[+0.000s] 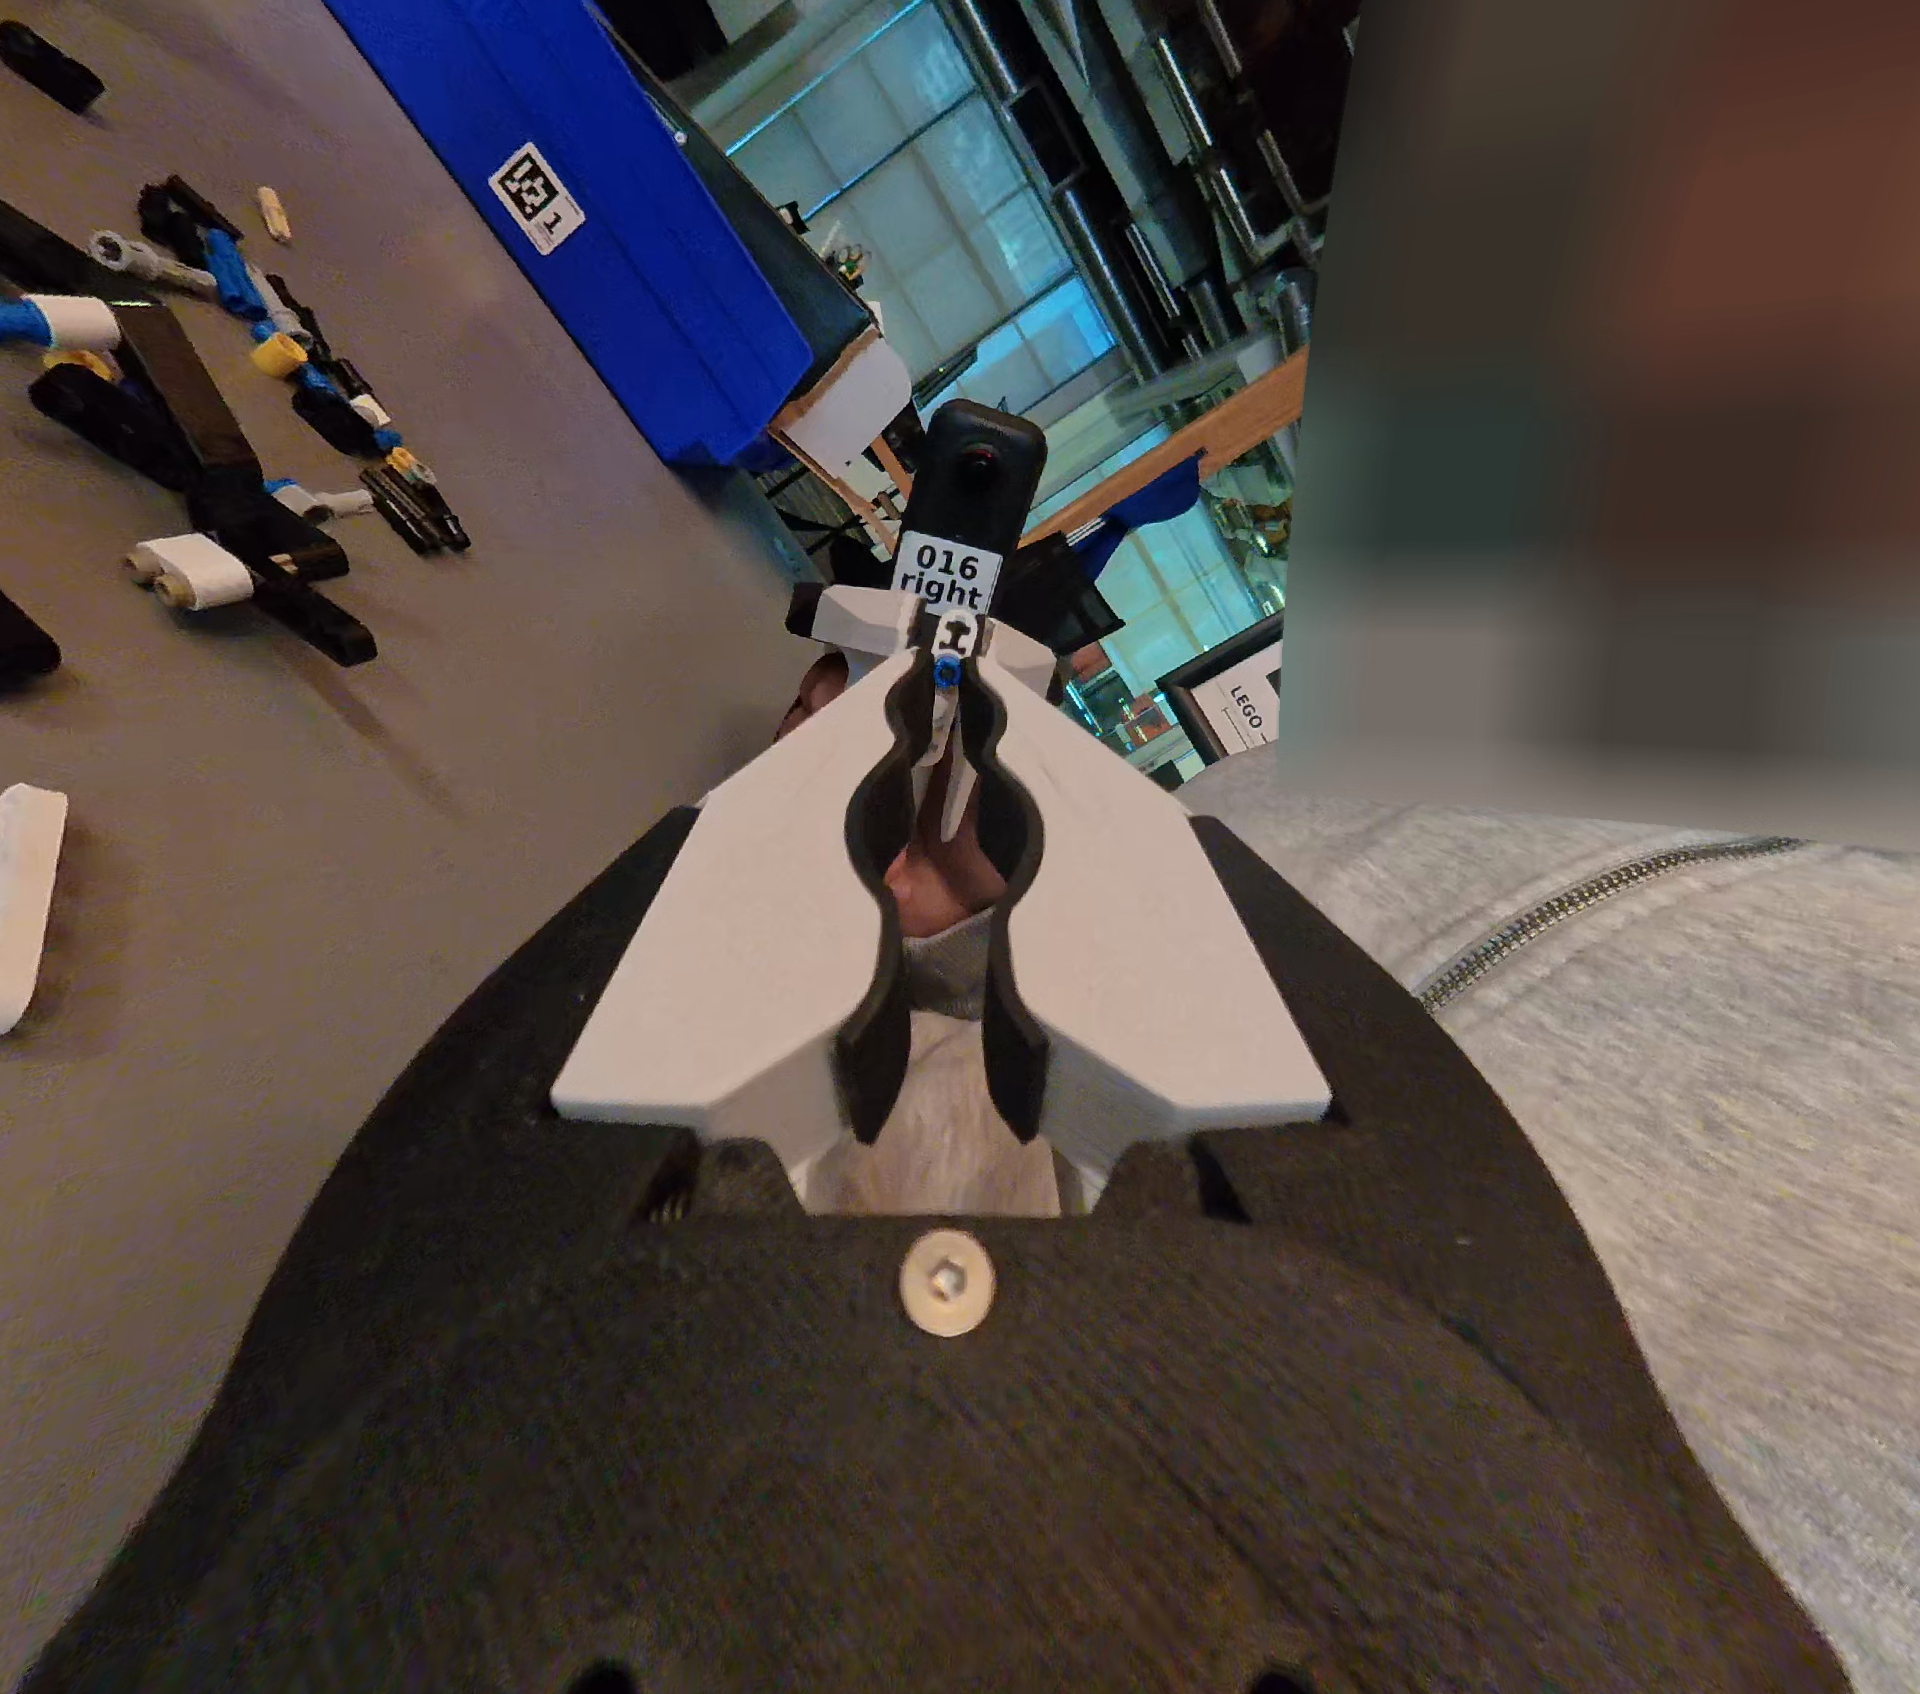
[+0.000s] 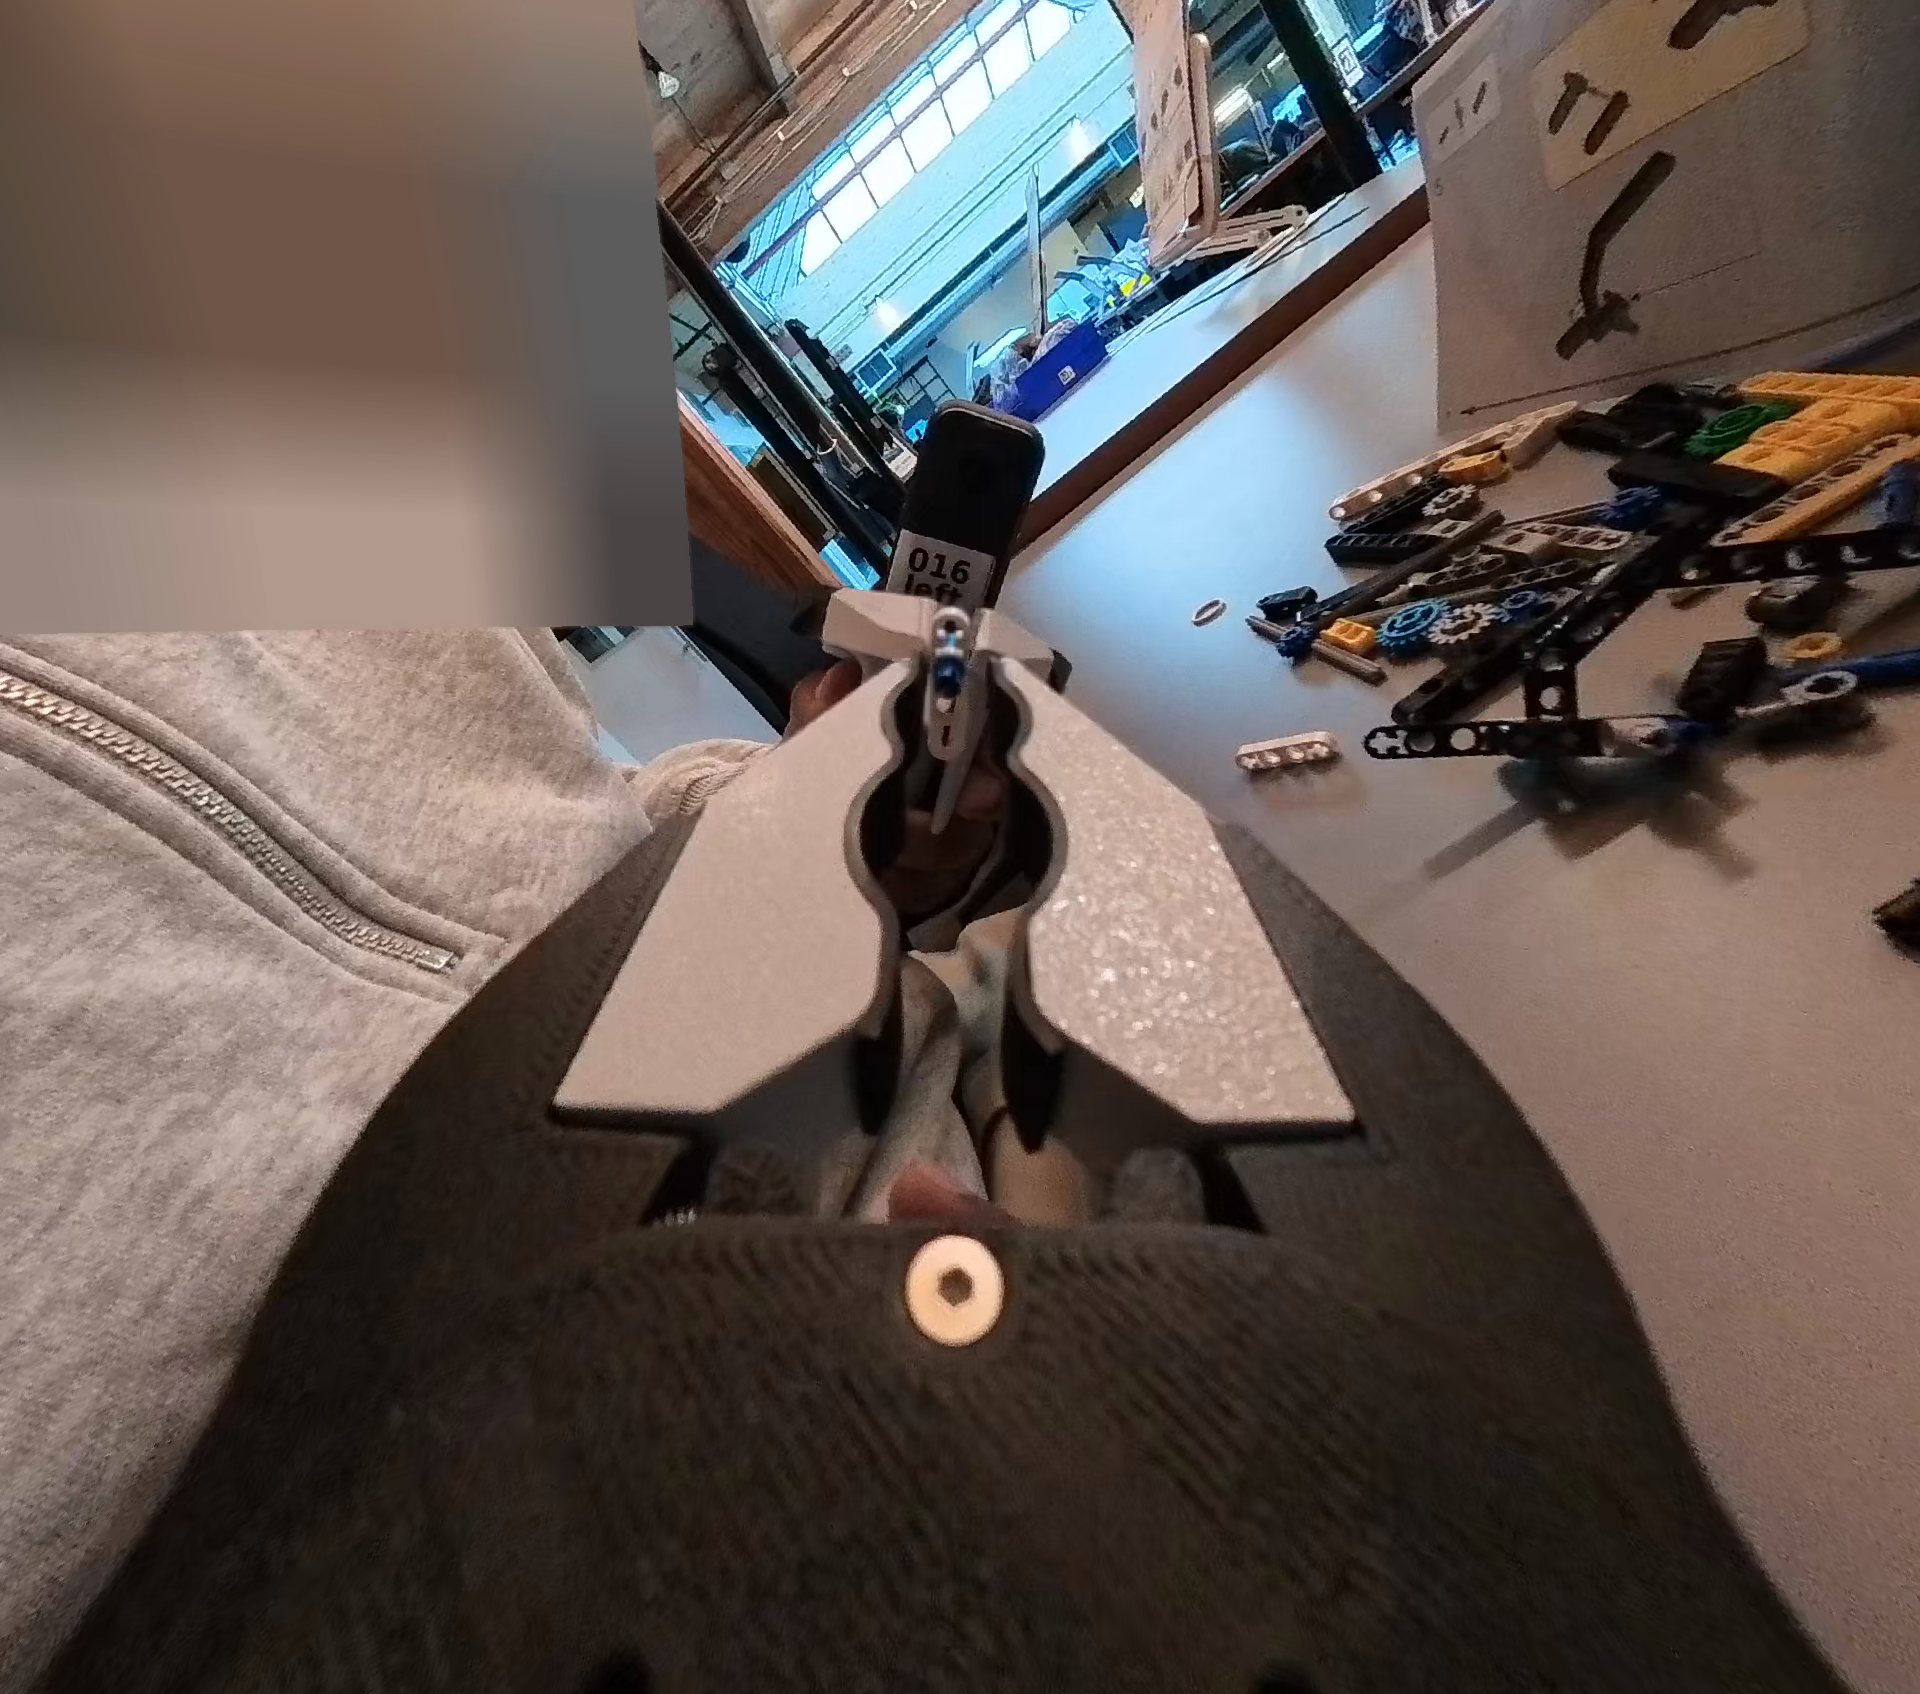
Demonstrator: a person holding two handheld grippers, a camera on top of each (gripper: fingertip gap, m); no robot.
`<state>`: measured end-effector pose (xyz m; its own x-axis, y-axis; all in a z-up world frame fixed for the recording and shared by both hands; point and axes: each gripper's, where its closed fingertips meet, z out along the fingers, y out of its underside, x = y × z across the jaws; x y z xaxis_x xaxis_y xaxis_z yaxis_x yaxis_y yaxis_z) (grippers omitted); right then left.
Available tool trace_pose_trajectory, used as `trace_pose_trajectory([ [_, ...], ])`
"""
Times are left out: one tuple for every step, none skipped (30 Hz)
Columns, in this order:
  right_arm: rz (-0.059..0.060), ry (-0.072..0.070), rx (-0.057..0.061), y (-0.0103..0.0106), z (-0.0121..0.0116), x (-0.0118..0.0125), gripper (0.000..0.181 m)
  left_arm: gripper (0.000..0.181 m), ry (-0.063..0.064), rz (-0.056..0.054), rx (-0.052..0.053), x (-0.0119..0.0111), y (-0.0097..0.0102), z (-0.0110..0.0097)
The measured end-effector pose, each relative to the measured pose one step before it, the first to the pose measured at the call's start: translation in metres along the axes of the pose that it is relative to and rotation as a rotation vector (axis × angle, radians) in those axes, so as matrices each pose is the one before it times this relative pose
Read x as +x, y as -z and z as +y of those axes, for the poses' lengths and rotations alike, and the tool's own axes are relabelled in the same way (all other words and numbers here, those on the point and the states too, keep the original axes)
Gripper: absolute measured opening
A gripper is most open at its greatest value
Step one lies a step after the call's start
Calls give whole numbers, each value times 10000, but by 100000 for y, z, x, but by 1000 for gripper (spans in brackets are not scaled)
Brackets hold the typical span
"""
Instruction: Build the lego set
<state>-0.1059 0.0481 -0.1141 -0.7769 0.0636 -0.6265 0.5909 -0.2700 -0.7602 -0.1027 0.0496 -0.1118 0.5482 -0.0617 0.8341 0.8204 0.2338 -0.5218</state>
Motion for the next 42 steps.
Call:
trace_pose_trajectory([
  [-28, 5, 18, 0, -24, -57, 7, 2, -16, -13, -27, 3, -22, 48],
  [-13, 17, -8, -11, 20, -30, 5, 2, -17, -15, -45, 0, -29, 77],
  [-75, 24, -36, -23, 53, -126, 2, 2, -19, -36, -20, -35, -9, 25],
  [5, 4, -22, -16, 22, -18, 2, 2, -19, 0, 7, 25, 23, -16],
  [-3, 26, -30, -11, 32, -14, 2, 2, -2, 0, -12, 6, -3, 14],
  [-2, 8, -34, 9, 29, -3, 2, 2, 2, -2, -16, -4, 5, 38],
  [-16, 5, -23, 15, 23, -39, 2, 2, 5, 18, -12, 28, -11, 22],
  [-11, 19, -8, 14, -1, -21, 2, 2, -2, 11, 1, 27, -10, 4],
  [7, 30, -7, 4, -2, -3, 2, 2, -45, -22, 11, -8, -8, -3],
  [7, 34, -7, 14, -4, 0, 2, 2, -28, -14, 1, 1, -21, 11],
  [1, 26, -4, 10, -14, -7, 2, 2, 9, 12, 4, 15, -11, 3],
  [29, 34, -1, 20, -17, 18, 2, 2, 16, 17, 22, 21, -15, -33],
  [57, 52, -10, -4, -7, 47, 3, 2, 15, 24, 30, 18, 9, -54],
  [44, 66, -30, 12, 26, 31, 4, 2, 9, 16, 9, 23, 17, -49],
  [19, 51, -29, 0, 20, -7, 4, 2, -30, -30, -34, -28, -6, 17],
  [6, 31, -19, 1, 2, -16, 3, 2, -67, -48, -55, -31, -12, 54],
  [-9, 24, -14, -18, 22, -25, 2, 2, -63, -36, -23, 9, -4, 12],
  [1, -2, 14, -6, -6, -2, 3, 2, -30, -2, -8, 41, 6, -21],
  [-32, -16, 8, -6, -8, -42, 2, 2, 8, -1, -21, 6, 2, 18],
  [-18, 1, -7, -13, 20, -34, 2, 2, 10, 3, -5, -3, 3, 4],
  [4, 22, -6, -14, 8, -8, 2, 2, 4, 3, 2, 0, 10, 0],
  [2, 10, -12, -1, 19, 9, 2, 2, 8, 0, -4, -16, 5, 9],
  [0, 1, -13, 9, 18, 1, 2, 2, 13, 2, -6, -11, -4, 13],
  [-22, 2, 4, 7, -7, -28, 2, 2, 5, 20, 2, 23, -10, 5],
  [-30, 1, 24, 6, -24, -42, 2, 2, 14, 31, 2, 46, -13, -9],
  [-17, -7, 21, -2, -16, -16, 2, 2, 19, 19, 3, 20, -13, -13],
  [-4, -2, 12, 5, -5, -9, 2, 2, 10, 7, -2, -12, -18, 1],
  [11, 12, 3, -10, 4, 15, 2, 2, 12, -7, -3, -29, -8, 0],
  [31, 14, -2, 4, 7, 31, 2, 2, 16, -4, 0, -30, -8, 2],
  [27, 23, 1, 2, -1, 17, 2, 2, 26, 17, 3, -9, 0, -7],
  [35, 30, -4, -4, 9, 34, 2, 2, 15, -1, 5, -25, -5, -21],
  [51, 29, -19, -4, 21, 35, 2, 2, -15, -16, -7, -38, 3, 2],
  [45, 49, -35, 4, 17, 8, 2, 2, -37, -12, -26, 0, -13, 0],
  [53, 91, -45, 14, 22, 9, 2, 2, -62, -37, -31, -16, -10, 7],
  [52, 128, -39, 5, 16, -4, 2, 2, -71, -31, -13, 19, -12, -7],
  [47, 127, -35, -11, -1, 4, 2, 2, -44, -29, 4, -10, 1, -24],
  [34, 109, -39, -12, 4, 9, 2, 2, -10, -9, 5, -5, 6, -7],
  [32, 81, -17, -8, -22, 9, 2, 1, 33, 16, 26, 2, 14, -37],
  [27, 47, 16, -21, -55, 12, 2, 2, 55, 32, 38, 18, 17, -53],
  [-2, 27, 18, 16, -55, -19, 3, 2, 32, 37, 21, 24, -13, -31],
  [-13, 14, -33, 27, 14, -14, 5, 1, 0, 18, 12, 33, -30, -18],
  [52, 4, -56, 31, 42, 76, 6, 1, -21, 1, -1, 37, -44, -2],
])
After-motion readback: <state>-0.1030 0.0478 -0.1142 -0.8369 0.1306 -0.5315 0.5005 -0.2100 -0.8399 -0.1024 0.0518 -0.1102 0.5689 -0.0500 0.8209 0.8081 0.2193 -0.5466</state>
